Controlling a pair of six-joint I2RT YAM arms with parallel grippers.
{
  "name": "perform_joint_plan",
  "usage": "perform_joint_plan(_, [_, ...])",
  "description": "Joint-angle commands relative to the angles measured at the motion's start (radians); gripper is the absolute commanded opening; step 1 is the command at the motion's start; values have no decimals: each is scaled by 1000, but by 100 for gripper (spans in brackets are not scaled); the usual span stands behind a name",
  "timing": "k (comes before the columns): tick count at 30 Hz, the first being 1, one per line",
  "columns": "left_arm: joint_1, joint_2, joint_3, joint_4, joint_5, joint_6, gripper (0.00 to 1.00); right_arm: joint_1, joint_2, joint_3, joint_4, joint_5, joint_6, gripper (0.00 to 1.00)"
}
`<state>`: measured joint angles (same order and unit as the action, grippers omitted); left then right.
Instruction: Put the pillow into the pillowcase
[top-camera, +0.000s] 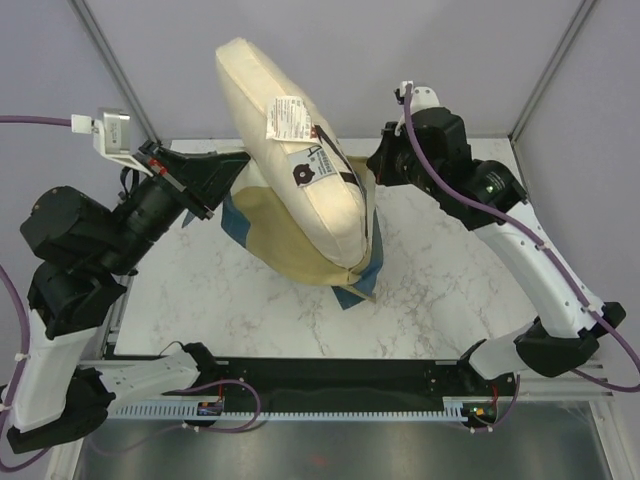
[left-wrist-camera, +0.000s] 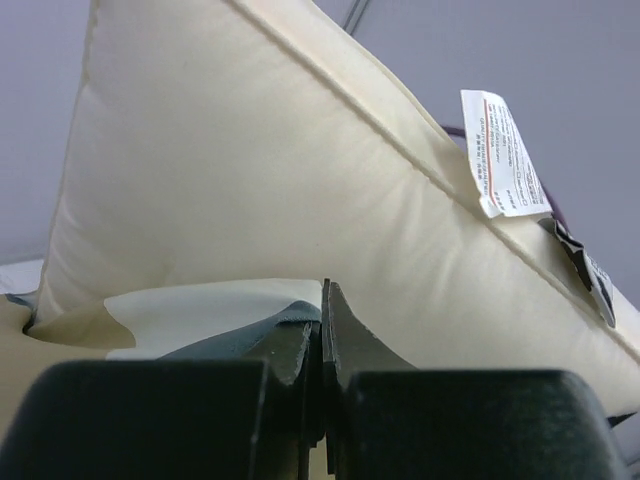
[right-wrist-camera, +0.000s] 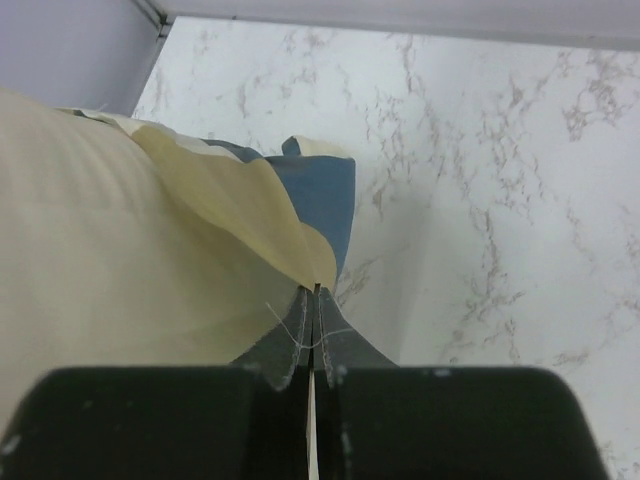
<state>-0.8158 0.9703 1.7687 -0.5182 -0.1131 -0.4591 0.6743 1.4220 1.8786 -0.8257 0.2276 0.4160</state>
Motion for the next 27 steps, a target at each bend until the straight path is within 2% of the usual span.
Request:
perform_joint_plan(1, [-3, -37, -78, 113, 4, 5, 2, -2, 15, 119, 45, -37, 26, 0])
perform_joint_plan(3, [-2, -61, -129, 144, 29, -1, 2, -1, 60, 247, -2, -51, 26, 0])
perform_joint_plan(4, [-2, -82, -177, 165, 41, -6, 2, -4, 72, 364, -13, -57, 26, 0])
perform_joint_plan(6, [-2, -103, -236, 194, 65, -15, 2, -4, 84, 439, -16, -70, 33, 0])
perform_joint_plan(8, [-3, -127, -311, 236, 76, -19, 2, -2, 63, 450, 8, -73, 49, 0])
perform_joint_plan(10, [-3, -125, -312, 242, 75, -21, 2, -2, 40, 356, 29, -85, 63, 0])
perform_joint_plan(14, [-3, -41, -125, 180, 101, -7, 2, -2, -24, 79, 111, -65, 75, 0])
perform_joint_plan(16, [-2, 2, 39, 149, 131, 2, 2, -4, -54, -57, 161, -60, 82, 0])
perform_joint_plan(18, [-3, 50, 177, 110, 144, 23, 2, -2, -61, -114, 197, -63, 87, 0])
perform_joint_plan(21, [-3, 68, 262, 80, 136, 43, 2, -4, -44, -131, 204, -80, 92, 0])
perform_joint_plan(23, [-3, 50, 239, 70, 122, 56, 2, -2, -41, -64, 195, -86, 92, 0])
perform_joint_plan(27, [-3, -82, -41, 121, 46, 62, 2, -2, -35, 190, 143, -48, 81, 0])
